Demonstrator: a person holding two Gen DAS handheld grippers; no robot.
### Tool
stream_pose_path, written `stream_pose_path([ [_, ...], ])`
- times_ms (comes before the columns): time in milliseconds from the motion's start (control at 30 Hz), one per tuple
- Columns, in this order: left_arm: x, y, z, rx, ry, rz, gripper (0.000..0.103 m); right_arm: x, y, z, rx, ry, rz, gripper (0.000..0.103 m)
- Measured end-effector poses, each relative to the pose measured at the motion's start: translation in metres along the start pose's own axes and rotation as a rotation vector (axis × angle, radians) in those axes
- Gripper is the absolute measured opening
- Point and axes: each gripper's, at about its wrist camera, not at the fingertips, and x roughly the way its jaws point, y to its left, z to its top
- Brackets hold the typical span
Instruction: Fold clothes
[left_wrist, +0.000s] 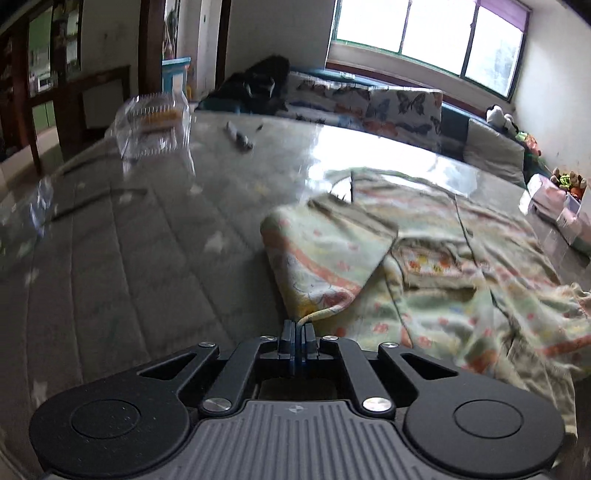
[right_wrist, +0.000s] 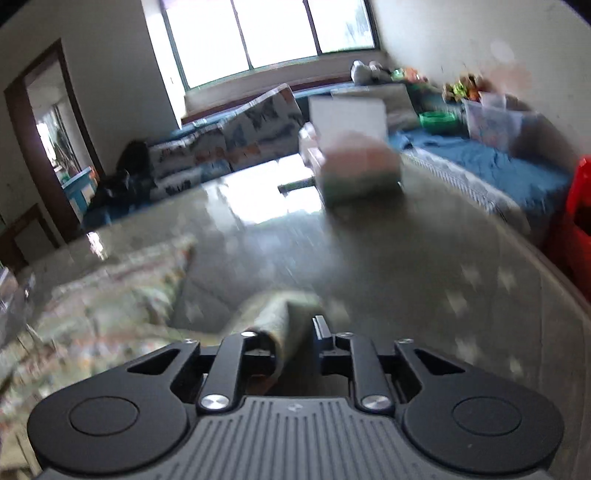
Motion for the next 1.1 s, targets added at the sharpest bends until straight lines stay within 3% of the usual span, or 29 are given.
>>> stream_pose_path([
  [167, -0.008, -0.010, -0.001, 0.045, -0.012, 0.004, 0.012, -0.007, -0.008, -0.030, -0.094, 0.042, -0.049, 0.052],
  [233, -0.012, -0.013, 0.000, 0.053, -0.020, -0.002, 0.030, -0.011, -0.005, -0.036, -0.156, 0.050, -0.066, 0.058],
  [333, -0.017, -0.017, 0.002, 0.059, -0.031, -0.012, 0.042, -0.019, 0.005, -0.038, -0.237, 0.046, -0.094, 0.059],
  [433, -0.024, -0.020, 0.003, 0.076, -0.045, -0.023, 0.048, -0.022, 0.019, -0.036, -0.321, 0.008, -0.102, 0.070],
  [700, -0.035, -0.023, 0.010, 0.087, -0.085, -0.014, 0.057, 0.011, 0.049, -0.032, -0.492, 0.004, -0.124, 0.078],
  [800, -0.033, -0.022, 0.012, 0.083, -0.082, -0.004, 0.057, 0.015, 0.047, -0.026, -0.495, -0.027, -0.170, 0.079],
  [933, -0.028, -0.023, 0.013, 0.082, -0.075, -0.005, 0.058, 0.004, 0.019, -0.014, -0.407, -0.110, -0.313, 0.079],
  [1100, -0.021, -0.027, 0.016, 0.092, -0.072, -0.013, 0.058, -0.014, -0.019, -0.006, -0.231, -0.119, -0.337, 0.078],
])
